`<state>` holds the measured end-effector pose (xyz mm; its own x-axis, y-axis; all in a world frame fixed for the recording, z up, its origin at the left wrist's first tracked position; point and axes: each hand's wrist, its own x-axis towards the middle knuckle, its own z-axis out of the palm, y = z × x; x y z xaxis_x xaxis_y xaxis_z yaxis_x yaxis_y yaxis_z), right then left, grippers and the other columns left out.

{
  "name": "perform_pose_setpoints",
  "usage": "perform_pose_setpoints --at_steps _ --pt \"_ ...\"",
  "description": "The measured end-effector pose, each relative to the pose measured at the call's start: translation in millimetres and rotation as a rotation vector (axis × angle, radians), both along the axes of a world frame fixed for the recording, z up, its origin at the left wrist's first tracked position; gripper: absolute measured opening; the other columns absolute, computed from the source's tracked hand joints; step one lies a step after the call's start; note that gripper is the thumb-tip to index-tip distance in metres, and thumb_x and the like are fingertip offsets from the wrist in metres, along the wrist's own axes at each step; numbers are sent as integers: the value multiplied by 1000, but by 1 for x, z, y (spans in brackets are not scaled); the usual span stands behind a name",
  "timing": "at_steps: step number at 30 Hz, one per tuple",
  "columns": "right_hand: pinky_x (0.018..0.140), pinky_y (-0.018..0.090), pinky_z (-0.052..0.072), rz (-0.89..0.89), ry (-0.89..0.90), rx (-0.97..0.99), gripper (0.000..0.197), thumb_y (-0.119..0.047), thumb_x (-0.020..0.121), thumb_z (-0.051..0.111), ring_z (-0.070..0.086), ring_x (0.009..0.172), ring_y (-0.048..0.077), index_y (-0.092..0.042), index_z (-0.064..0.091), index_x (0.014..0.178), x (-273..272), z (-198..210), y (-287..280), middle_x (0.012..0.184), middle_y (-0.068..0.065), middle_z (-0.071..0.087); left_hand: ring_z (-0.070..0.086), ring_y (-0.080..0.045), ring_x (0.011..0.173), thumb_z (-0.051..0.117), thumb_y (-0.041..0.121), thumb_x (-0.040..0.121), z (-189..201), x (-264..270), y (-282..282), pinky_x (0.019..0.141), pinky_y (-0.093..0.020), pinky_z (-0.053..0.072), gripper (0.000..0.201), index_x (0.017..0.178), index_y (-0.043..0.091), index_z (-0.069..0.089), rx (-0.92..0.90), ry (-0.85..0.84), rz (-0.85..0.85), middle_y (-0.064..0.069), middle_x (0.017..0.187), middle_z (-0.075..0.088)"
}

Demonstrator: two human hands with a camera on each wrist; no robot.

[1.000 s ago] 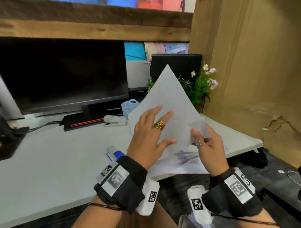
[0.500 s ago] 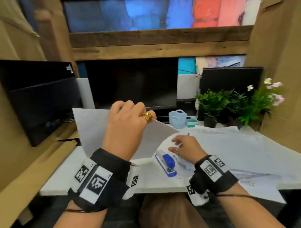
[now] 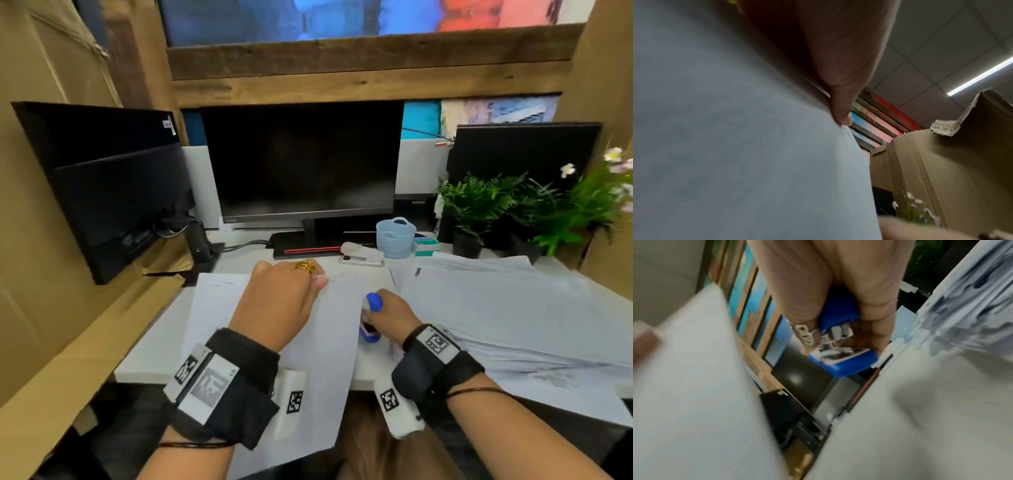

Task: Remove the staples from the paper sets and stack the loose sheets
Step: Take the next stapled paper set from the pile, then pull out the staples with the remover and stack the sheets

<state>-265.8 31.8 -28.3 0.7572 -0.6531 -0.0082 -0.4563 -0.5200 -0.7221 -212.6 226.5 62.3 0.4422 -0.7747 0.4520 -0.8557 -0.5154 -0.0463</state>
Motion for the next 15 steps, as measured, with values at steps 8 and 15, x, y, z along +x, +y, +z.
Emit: perform_pose_setpoints --at_steps 8,15 --pt "84 29 53 93 -949 1006 40 -22 93 51 58 105 16 -16 39 131 -28 39 23 116 2 58 53 -6 96 22 52 96 -19 -4 -13 89 -23 25 41 121 36 51 31 35 2 12 102 62" --pt "50 22 50 -72 -1123 1198 37 -11 91 46 50 89 24 -19 46 127 -33 34 17 104 9 49 45 -7 79 22 50 97 -23 -7 -12 82 -23 24 40 119 35 54 6 -57 44 12 80 44"
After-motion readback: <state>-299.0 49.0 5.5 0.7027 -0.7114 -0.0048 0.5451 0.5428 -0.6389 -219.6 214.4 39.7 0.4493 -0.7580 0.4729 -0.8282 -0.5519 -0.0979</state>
